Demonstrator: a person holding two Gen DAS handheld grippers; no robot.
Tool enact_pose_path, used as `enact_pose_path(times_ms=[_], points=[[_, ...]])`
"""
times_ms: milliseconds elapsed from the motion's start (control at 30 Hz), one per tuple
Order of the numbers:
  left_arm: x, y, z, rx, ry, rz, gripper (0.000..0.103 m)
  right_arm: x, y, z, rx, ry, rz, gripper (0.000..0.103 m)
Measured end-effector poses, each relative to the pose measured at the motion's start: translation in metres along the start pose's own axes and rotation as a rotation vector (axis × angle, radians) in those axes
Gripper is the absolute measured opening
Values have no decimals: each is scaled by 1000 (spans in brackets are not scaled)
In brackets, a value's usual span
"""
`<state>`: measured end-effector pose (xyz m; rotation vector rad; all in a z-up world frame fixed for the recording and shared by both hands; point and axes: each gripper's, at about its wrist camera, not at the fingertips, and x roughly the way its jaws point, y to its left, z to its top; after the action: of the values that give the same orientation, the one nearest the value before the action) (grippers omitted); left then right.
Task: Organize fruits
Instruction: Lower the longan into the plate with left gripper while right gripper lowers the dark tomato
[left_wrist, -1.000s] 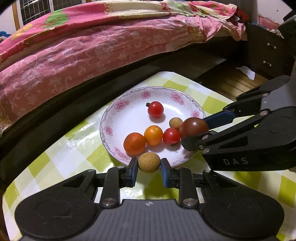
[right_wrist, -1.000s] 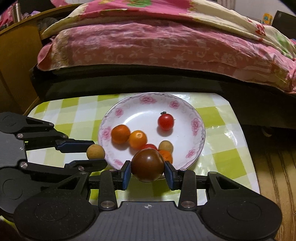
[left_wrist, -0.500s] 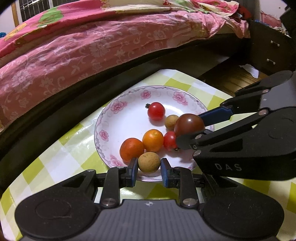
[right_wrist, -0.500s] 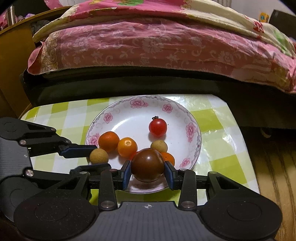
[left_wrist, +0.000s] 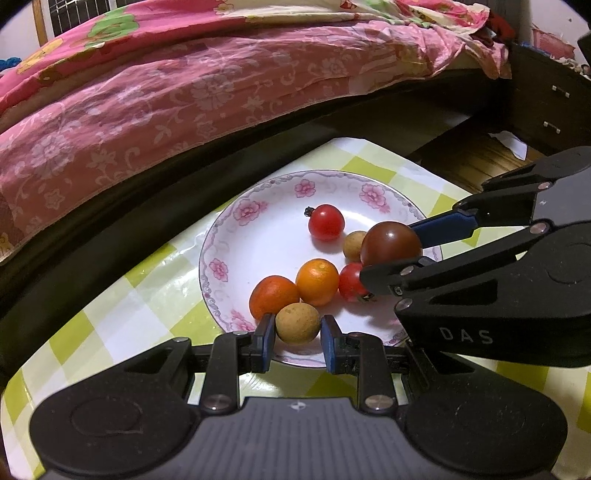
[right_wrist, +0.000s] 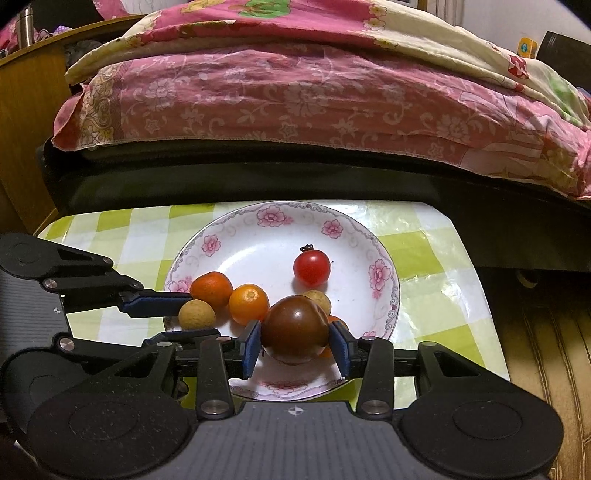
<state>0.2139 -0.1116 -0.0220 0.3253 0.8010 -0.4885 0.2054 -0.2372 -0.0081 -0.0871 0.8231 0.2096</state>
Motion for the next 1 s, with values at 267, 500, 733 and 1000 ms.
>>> enact_pose_path(times_ms=[267,500,733,1000], points=[[0,0,1,-1,-3,4,36,-1,-1,1,1,-5,-8,38],[-1,-1,1,-3,-6,6,37,-2,-3,2,8,-10,-4,38],[-4,1,1,-9,-12,8,37,-5,-7,3,17,-31,-14,44],[-6,2,2,-19,-19,11,38,-5,-8,4,23,-34,-18,43]])
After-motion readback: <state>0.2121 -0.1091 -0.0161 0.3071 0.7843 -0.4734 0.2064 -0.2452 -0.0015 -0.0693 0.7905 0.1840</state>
